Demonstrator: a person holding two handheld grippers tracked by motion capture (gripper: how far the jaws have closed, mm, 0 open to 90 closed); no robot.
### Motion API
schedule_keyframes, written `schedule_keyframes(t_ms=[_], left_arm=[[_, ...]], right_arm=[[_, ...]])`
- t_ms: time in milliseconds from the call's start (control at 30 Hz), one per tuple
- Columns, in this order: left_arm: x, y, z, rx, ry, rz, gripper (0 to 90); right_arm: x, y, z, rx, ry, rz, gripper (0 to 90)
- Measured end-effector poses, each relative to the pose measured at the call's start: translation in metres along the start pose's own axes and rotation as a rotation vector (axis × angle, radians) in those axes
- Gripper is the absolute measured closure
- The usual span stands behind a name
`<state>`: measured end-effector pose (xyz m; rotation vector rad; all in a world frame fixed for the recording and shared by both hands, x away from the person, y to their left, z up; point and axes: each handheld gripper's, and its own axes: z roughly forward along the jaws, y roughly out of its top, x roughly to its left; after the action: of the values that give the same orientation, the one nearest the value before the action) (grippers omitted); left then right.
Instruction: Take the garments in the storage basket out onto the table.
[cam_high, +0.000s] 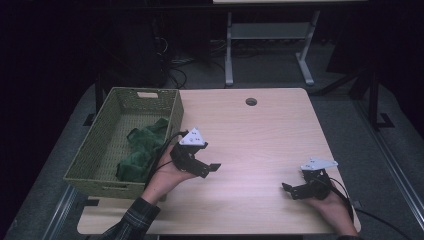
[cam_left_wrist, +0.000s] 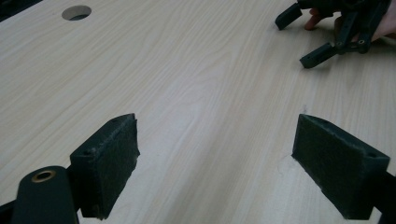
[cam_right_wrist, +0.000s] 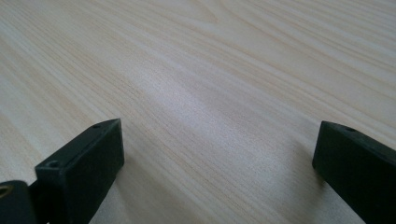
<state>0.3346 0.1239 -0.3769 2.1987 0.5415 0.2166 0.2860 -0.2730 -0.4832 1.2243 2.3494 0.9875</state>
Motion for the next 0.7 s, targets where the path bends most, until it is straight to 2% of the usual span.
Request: schedule_keyframes(t_ms=[200, 333, 500, 700], left_arm=[[0.009, 0.006, -0.001, -0.01, -0.006, -0.012, 13.7], [0.015, 0.008, -0.004, -0.002, 0.001, -0.002, 13.8], [0.023, 0.008, -0.016, 0.0, 0.021, 0.0, 13.8], [0.035, 0.005, -0.036, -0.019, 0.053, -0.027, 13.8]], right_arm=[[0.0, 0.0, 0.0, -0.002, -0.007, 0.001, 1.7], [0.0, -0.001, -0.001, -0.001, -0.007, 0.002, 1.7], [0.0, -0.001, -0.001, -0.005, -0.008, -0.002, 1.7], [0.0, -0.001, -0.001, -0.004, -0.008, -0.003, 1.7]])
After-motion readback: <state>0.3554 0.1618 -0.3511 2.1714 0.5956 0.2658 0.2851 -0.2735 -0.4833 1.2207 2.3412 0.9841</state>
